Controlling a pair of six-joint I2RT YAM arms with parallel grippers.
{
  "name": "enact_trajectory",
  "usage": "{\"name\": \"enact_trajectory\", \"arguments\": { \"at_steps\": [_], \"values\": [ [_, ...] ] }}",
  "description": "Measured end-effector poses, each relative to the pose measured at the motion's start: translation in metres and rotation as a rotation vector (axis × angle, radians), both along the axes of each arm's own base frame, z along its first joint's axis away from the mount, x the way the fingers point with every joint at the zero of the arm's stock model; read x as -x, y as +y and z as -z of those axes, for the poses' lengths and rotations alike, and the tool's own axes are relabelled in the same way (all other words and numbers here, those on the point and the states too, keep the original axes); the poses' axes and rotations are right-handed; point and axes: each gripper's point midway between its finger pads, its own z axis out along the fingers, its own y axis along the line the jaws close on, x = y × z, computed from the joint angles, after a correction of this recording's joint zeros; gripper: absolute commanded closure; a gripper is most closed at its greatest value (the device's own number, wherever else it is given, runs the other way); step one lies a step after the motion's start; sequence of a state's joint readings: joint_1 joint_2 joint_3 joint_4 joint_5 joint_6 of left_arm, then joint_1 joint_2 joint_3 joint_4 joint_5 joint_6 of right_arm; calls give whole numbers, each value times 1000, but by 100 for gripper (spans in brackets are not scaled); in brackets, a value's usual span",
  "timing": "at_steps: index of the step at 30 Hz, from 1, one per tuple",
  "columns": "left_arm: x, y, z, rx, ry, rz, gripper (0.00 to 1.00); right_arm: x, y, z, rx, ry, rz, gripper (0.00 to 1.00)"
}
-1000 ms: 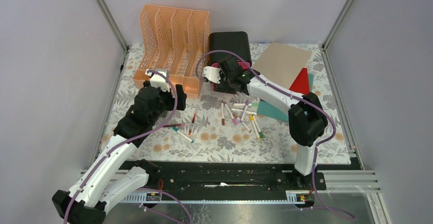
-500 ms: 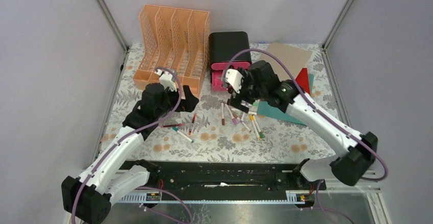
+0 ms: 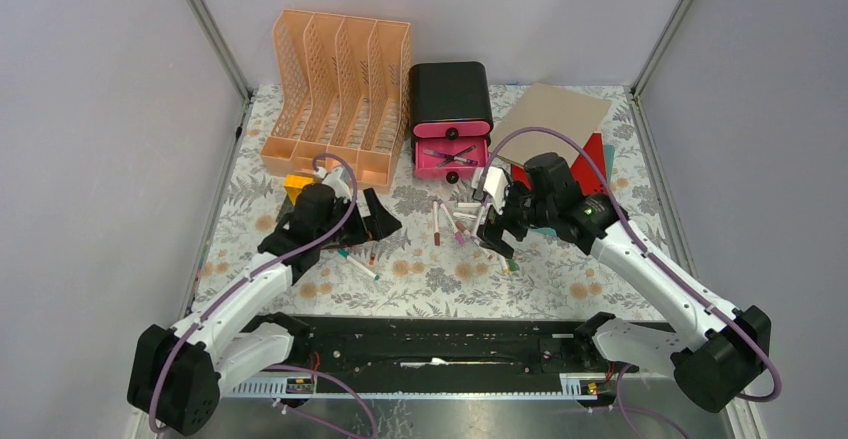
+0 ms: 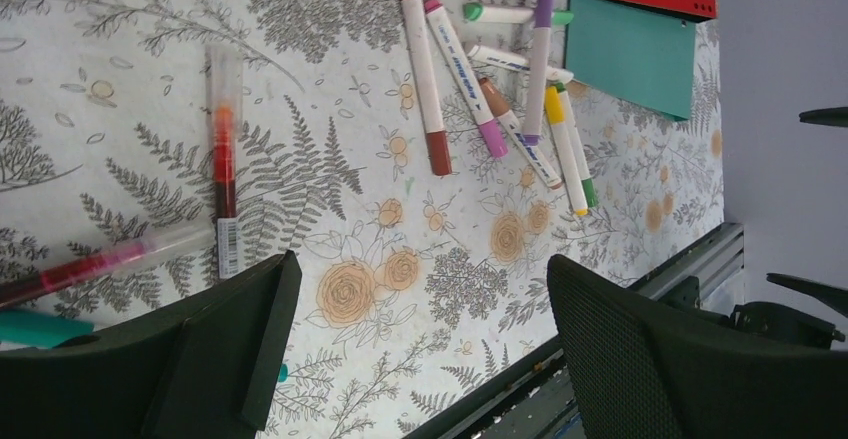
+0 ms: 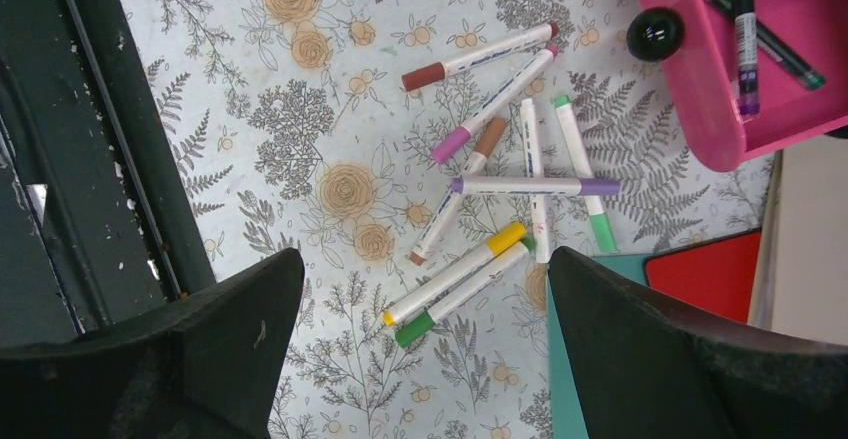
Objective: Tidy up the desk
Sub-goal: Pick up the stationery from the center of the board.
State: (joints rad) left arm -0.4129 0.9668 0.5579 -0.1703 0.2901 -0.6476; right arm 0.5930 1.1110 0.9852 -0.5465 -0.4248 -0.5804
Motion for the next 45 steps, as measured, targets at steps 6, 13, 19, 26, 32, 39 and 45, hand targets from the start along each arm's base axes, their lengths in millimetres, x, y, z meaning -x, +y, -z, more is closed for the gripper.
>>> {"name": "enact_trajectory", "arguments": {
  "at_steps": [6, 13, 19, 26, 32, 39, 45],
  "values": [
    [3, 1, 20, -60, 52, -57, 1, 1, -6, 13, 2, 14, 11, 0],
    [15, -3, 58, -277, 135, -55, 2, -4, -8, 14, 9, -20, 19, 0],
    [5, 0, 75, -409, 155, -74, 5, -7, -9, 17, 19, -34, 23, 0],
    [1, 9, 96, -519, 189, -72, 21, -8, -12, 20, 36, -38, 29, 0],
    [1, 13, 104, -565, 203, -62, 37, -8, -12, 23, 41, -33, 27, 0],
    [2, 16, 114, -600, 228, -52, 53, -8, -12, 23, 43, -35, 25, 0],
    [0, 15, 116, -611, 229, -47, 68, -8, -12, 23, 44, -37, 22, 0]
  ]
}}
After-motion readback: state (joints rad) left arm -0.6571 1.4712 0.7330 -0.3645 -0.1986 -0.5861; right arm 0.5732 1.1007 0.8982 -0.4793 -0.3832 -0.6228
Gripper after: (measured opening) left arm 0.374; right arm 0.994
